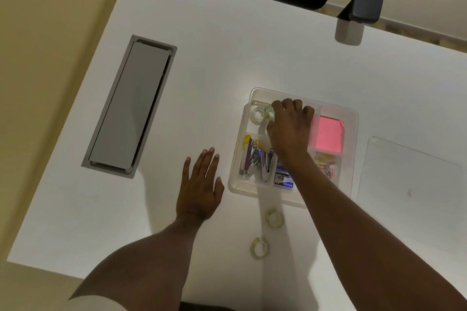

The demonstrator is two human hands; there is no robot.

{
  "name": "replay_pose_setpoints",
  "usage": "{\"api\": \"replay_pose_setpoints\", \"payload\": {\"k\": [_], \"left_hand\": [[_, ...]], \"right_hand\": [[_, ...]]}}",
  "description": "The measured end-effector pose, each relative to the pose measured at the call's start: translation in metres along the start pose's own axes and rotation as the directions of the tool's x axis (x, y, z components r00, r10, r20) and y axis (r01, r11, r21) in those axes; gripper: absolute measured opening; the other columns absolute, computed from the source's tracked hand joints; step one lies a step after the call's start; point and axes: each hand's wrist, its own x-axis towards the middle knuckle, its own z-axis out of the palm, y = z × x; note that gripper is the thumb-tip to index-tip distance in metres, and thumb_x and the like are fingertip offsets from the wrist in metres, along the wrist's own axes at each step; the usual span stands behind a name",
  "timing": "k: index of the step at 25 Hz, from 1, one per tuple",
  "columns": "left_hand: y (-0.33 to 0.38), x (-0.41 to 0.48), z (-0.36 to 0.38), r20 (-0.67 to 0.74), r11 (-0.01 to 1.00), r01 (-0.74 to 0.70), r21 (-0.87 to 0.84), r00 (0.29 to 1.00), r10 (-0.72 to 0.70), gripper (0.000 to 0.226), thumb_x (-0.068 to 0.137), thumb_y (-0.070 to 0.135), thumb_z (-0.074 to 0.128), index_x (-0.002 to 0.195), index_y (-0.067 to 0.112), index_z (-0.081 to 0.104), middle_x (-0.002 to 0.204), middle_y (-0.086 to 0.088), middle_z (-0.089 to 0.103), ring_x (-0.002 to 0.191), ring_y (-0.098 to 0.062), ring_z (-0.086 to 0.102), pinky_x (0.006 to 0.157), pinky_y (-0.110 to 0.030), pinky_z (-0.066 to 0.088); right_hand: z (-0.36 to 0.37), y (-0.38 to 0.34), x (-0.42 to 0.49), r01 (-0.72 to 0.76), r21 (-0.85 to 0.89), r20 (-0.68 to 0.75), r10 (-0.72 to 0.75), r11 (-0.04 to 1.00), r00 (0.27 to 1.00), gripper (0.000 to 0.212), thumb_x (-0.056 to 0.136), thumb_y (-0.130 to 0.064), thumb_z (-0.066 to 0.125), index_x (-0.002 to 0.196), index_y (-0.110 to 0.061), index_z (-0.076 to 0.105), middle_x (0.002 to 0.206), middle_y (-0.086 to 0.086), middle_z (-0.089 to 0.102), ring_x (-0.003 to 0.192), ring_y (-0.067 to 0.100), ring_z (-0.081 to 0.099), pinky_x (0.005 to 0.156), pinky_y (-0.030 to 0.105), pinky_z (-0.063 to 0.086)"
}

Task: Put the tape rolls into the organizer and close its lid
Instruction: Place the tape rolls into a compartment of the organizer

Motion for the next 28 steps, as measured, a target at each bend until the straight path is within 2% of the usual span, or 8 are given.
{"api": "replay_pose_setpoints", "payload": {"k": [5, 9, 13, 17, 19, 22, 24, 28], "left_hand": [[-0.002, -0.001, 0.0, -0.008, 1.0, -0.009, 0.012, 1.0, 0.009, 0.064, 0.109, 0.048, 0.021, 0.169, 0.023, 0.02, 0.179, 0.0, 0.019, 0.167, -0.018, 0.015, 0.135, -0.056, 0.015], [-0.001, 0.0, -0.001, -0.008, 1.0, -0.006, 0.004, 1.0, 0.006, 0.063, 0.109, 0.046, 0.026, 0.168, 0.023, 0.023, 0.179, -0.001, 0.021, 0.167, -0.019, 0.016, 0.135, -0.057, 0.015], [0.0, -0.001, -0.004, -0.027, 1.0, -0.014, -0.009, 1.0, 0.014, 0.063, 0.108, 0.041, 0.032, 0.167, 0.02, 0.026, 0.178, -0.002, 0.023, 0.167, -0.019, 0.017, 0.135, -0.056, 0.014], [0.003, -0.001, -0.007, -0.05, 1.0, -0.019, -0.019, 0.999, 0.018, 0.063, 0.107, 0.038, 0.034, 0.166, 0.018, 0.029, 0.177, -0.003, 0.025, 0.166, -0.019, 0.02, 0.135, -0.056, 0.015], [0.003, -0.002, -0.009, -0.056, 1.0, -0.022, -0.012, 0.998, 0.022, 0.063, 0.107, 0.037, 0.035, 0.166, 0.018, 0.029, 0.177, -0.003, 0.025, 0.166, -0.019, 0.02, 0.135, -0.056, 0.015], [0.004, -0.002, -0.008, -0.063, 1.0, -0.024, -0.014, 0.998, 0.023, 0.062, 0.107, 0.036, 0.035, 0.166, 0.018, 0.029, 0.177, -0.002, 0.025, 0.166, -0.019, 0.02, 0.135, -0.056, 0.016], [0.003, 0.0, -0.009, -0.07, 1.0, -0.018, -0.015, 0.997, 0.017, 0.063, 0.107, 0.037, 0.035, 0.167, 0.018, 0.029, 0.177, -0.002, 0.024, 0.166, -0.018, 0.019, 0.135, -0.056, 0.015], [0.001, -0.005, -0.005, -0.055, 0.999, -0.037, 0.0, 0.998, 0.037, 0.063, 0.108, 0.039, 0.035, 0.167, 0.02, 0.028, 0.178, -0.001, 0.024, 0.167, -0.018, 0.019, 0.136, -0.055, 0.013]], "right_hand": [[0.003, -0.001, -0.063, -0.002, 0.165, -0.19, 0.033, 0.986, 0.981, 0.015, 0.093, -0.031, 0.055, 0.103, -0.022, 0.063, 0.099, -0.001, 0.064, 0.099, 0.023, 0.056, 0.09, 0.041, 0.039], [0.016, -0.004, -0.128, -0.051, 0.36, -0.221, 0.138, 0.932, 0.965, 0.008, 0.096, -0.031, 0.058, 0.097, -0.023, 0.06, 0.092, -0.003, 0.063, 0.091, 0.019, 0.054, 0.084, 0.035, 0.039], [0.03, 0.005, -0.183, -0.188, 0.567, -0.173, 0.339, 0.802, 0.925, 0.01, 0.093, -0.025, 0.062, 0.101, -0.02, 0.061, 0.094, -0.002, 0.066, 0.09, 0.016, 0.058, 0.085, 0.031, 0.045], [0.043, 0.016, -0.227, -0.384, 0.608, -0.025, 0.5, 0.695, 0.866, 0.018, 0.092, -0.027, 0.066, 0.108, -0.021, 0.063, 0.102, -0.002, 0.067, 0.094, 0.016, 0.062, 0.086, 0.04, 0.056], [0.051, 0.016, -0.242, -0.432, 0.565, 0.075, 0.478, 0.703, 0.875, 0.034, 0.09, -0.037, 0.068, 0.12, -0.023, 0.06, 0.113, -0.002, 0.066, 0.104, 0.018, 0.062, 0.092, 0.039, 0.056], [0.061, 0.016, -0.251, -0.426, 0.448, 0.186, 0.384, 0.786, 0.904, 0.058, 0.084, -0.052, 0.07, 0.131, -0.023, 0.053, 0.127, -0.001, 0.059, 0.116, 0.018, 0.057, 0.096, 0.034, 0.05], [0.065, 0.015, -0.25, -0.401, 0.42, 0.207, 0.344, 0.814, 0.916, 0.059, 0.081, -0.051, 0.073, 0.129, -0.023, 0.053, 0.125, -0.001, 0.058, 0.113, 0.02, 0.057, 0.093, 0.034, 0.052], [0.062, 0.004, -0.252, -0.382, 0.496, 0.215, 0.316, 0.78, 0.924, 0.047, 0.084, -0.037, 0.074, 0.123, -0.021, 0.054, 0.122, 0.001, 0.059, 0.112, 0.022, 0.06, 0.092, 0.037, 0.058]]}}
